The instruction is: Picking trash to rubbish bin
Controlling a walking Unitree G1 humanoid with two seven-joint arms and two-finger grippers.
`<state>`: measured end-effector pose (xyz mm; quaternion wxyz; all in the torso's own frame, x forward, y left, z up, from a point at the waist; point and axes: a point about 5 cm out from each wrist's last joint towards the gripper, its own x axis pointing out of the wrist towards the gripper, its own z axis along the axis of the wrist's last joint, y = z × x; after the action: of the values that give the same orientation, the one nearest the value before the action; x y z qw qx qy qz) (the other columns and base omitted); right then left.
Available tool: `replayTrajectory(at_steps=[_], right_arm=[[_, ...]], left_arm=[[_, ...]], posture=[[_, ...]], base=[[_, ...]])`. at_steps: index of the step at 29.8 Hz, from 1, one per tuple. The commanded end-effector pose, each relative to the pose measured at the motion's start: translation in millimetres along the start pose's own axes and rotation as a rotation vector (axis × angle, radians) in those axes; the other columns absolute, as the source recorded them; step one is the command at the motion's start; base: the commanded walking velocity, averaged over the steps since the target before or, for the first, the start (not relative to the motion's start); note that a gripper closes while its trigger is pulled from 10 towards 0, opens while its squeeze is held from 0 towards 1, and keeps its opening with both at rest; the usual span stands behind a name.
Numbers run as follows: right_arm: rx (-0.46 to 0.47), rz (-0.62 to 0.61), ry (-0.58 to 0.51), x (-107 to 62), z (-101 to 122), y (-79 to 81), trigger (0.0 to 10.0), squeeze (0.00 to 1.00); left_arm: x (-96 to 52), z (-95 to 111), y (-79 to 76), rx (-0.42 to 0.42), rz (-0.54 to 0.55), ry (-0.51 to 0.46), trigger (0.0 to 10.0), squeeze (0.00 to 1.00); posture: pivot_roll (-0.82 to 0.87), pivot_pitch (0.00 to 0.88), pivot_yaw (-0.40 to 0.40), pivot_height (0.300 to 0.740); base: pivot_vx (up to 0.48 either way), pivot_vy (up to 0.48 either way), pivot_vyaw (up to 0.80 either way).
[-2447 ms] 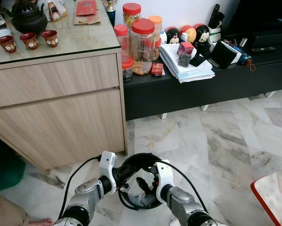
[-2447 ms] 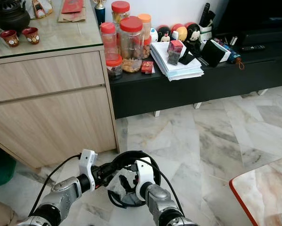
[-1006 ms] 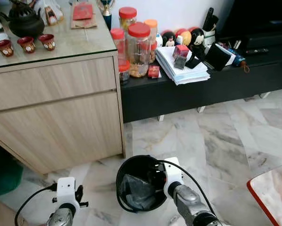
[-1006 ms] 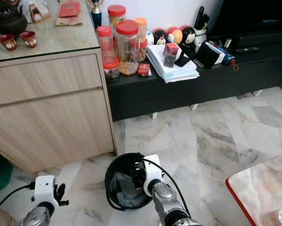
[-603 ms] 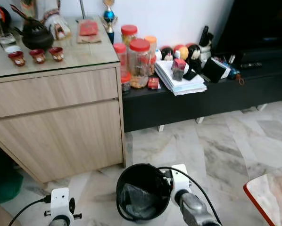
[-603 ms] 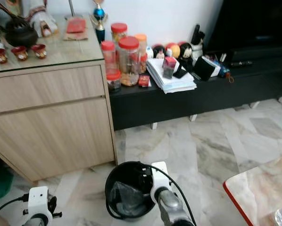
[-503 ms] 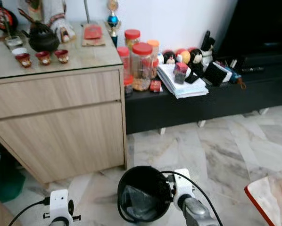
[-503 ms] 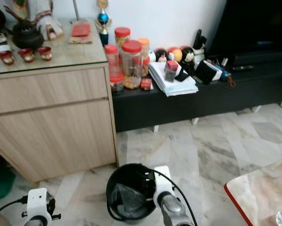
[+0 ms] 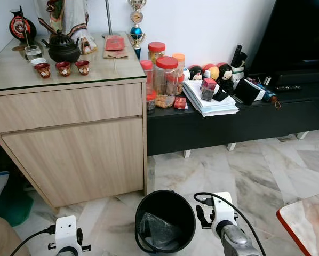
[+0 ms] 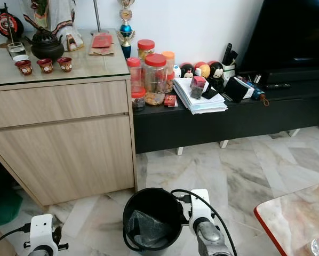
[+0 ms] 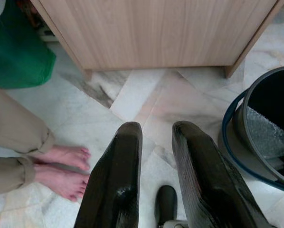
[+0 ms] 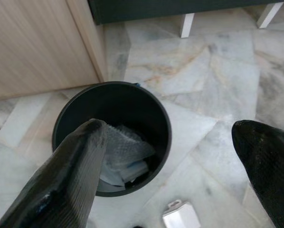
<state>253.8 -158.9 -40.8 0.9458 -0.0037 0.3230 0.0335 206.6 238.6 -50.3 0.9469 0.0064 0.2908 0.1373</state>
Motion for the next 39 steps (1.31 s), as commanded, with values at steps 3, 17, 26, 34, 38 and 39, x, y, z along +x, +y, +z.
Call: replayTrajectory(at_steps=[3, 17, 26, 34, 38, 39], right_arm=[[0.036, 0.000, 0.035, -2.4, -10.6, 3.5, 10.0, 0.00], [0.065, 0.016, 0.061, -3.7, -18.4, 15.2, 10.0, 0.00], [0.067, 0.017, 0.067, -3.9, -19.5, 16.3, 10.0, 0.00], [0.071, 0.019, 0.064, -3.7, -19.0, 17.6, 10.0, 0.00], [0.075, 0.022, 0.063, -3.8, -19.4, 18.6, 10.0, 0.00], [0.075, 0.022, 0.063, -3.8, -19.4, 18.7, 10.0, 0.00]], left_arm=[[-2.7, -8.9, 2.8, -0.014, 0.019, 0.044, 10.0, 0.00], [-4.5, -14.8, 10.9, -0.008, 0.039, 0.083, 10.0, 0.00], [-5.0, -16.6, 9.5, -0.011, 0.032, 0.094, 10.0, 0.00], [-5.1, -16.8, 10.0, -0.010, 0.031, 0.094, 10.0, 0.00], [-5.2, -16.9, 10.1, -0.007, 0.027, 0.094, 10.0, 0.00], [-5.2, -16.8, 10.1, -0.007, 0.026, 0.094, 10.0, 0.00]], posture=[[0.08, 0.000, -0.061, 0.740], [0.08, 0.000, -0.053, 0.740], [0.08, 0.000, -0.051, 0.740], [0.08, 0.000, -0.049, 0.740], [0.07, 0.000, -0.044, 0.740], [0.07, 0.000, -0.044, 0.740]], base=[[0.000, 0.000, 0.00], [0.000, 0.000, 0.00], [-0.228, 0.000, 0.00], [-0.300, 0.000, 0.00], [-0.298, 0.000, 0.00], [-0.300, 0.000, 0.00]])
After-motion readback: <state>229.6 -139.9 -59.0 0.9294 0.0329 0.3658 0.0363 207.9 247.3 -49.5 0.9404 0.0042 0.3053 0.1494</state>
